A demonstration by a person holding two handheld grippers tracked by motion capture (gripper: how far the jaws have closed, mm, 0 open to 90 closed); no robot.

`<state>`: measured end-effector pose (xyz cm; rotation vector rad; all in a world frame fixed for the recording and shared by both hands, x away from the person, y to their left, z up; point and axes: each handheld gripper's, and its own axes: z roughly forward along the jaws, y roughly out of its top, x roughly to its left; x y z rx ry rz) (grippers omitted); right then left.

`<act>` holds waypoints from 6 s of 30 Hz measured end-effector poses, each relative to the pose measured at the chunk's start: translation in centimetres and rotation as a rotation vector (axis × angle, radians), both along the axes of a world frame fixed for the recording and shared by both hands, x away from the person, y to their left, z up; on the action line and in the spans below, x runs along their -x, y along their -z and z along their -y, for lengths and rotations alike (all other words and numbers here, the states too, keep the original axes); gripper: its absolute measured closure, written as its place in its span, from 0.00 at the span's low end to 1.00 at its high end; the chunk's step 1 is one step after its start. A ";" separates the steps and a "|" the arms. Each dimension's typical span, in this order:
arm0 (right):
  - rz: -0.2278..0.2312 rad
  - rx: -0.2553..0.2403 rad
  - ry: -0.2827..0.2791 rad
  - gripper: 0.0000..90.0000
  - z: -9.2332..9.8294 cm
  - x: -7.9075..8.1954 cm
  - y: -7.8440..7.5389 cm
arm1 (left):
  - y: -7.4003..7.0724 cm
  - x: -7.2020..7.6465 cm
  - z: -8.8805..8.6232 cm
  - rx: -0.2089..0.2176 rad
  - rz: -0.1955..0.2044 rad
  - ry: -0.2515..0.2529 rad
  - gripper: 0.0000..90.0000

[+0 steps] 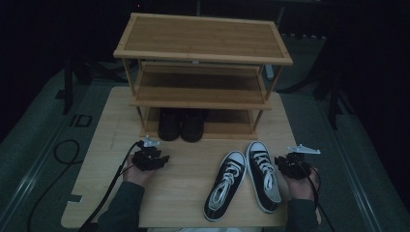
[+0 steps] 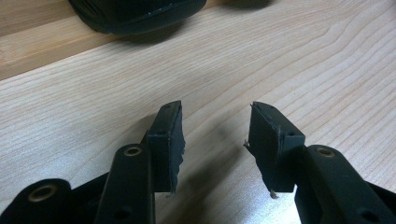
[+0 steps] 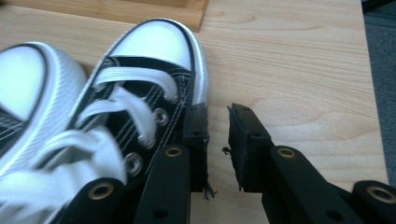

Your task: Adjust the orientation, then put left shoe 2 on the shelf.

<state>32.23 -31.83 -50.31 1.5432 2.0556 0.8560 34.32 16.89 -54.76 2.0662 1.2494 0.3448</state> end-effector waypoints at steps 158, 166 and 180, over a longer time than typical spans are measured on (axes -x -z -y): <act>-0.046 0.163 -0.588 0.97 -6.0 -4.7 -11.2 | 0.3 0.2 0.6 -0.016 -0.001 0.014 0.60; -0.051 0.151 -0.631 0.97 -6.6 -5.2 -11.8 | 0.3 0.2 0.6 -0.019 -0.002 0.017 0.60; -0.035 0.127 -0.706 0.97 -7.7 -6.3 -12.8 | 0.3 0.2 0.6 -0.020 -0.001 0.020 0.60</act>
